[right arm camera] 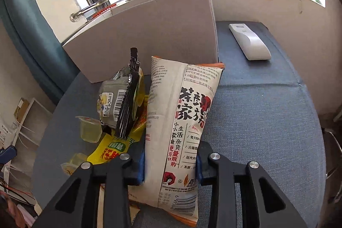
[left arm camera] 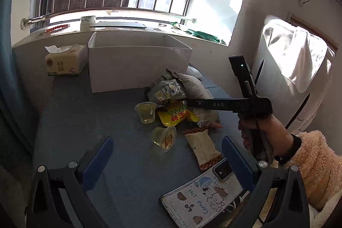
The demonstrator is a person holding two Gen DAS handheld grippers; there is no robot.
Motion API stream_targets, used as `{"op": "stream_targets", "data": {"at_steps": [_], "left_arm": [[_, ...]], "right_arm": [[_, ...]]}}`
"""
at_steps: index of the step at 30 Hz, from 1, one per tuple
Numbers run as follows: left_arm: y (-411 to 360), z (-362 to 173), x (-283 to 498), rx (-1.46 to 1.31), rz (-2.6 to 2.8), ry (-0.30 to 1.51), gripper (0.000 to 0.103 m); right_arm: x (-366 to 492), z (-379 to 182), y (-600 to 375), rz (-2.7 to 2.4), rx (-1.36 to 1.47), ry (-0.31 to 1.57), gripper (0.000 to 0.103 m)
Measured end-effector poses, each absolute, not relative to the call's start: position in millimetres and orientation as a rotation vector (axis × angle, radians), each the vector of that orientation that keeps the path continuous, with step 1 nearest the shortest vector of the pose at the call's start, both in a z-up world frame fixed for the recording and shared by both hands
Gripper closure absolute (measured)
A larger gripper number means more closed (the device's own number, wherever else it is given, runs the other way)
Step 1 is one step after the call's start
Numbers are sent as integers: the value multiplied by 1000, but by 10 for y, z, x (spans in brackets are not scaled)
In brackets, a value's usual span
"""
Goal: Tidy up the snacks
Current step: 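Grasp the white printed chip bag with the right gripper and lift, then carry the chip bag to the box with the right gripper while the left grasps a jelly cup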
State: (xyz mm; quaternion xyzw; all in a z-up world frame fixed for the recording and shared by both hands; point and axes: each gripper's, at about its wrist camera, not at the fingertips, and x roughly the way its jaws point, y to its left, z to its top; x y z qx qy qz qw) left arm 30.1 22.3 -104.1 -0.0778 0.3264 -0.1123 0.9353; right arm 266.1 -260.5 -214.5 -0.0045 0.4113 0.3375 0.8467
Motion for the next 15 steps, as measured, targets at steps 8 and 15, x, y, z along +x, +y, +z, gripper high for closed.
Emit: {"op": "stream_targets", "data": {"at_steps": [8, 15], "left_arm": [[124, -1349, 723, -66, -282, 773, 0], [-12, -1620, 1113, -3, -312, 859, 1]], "right_arm": [[2399, -1850, -3087, 671, 73, 786, 66], [2104, -1593, -3697, 620, 182, 679, 65]]}}
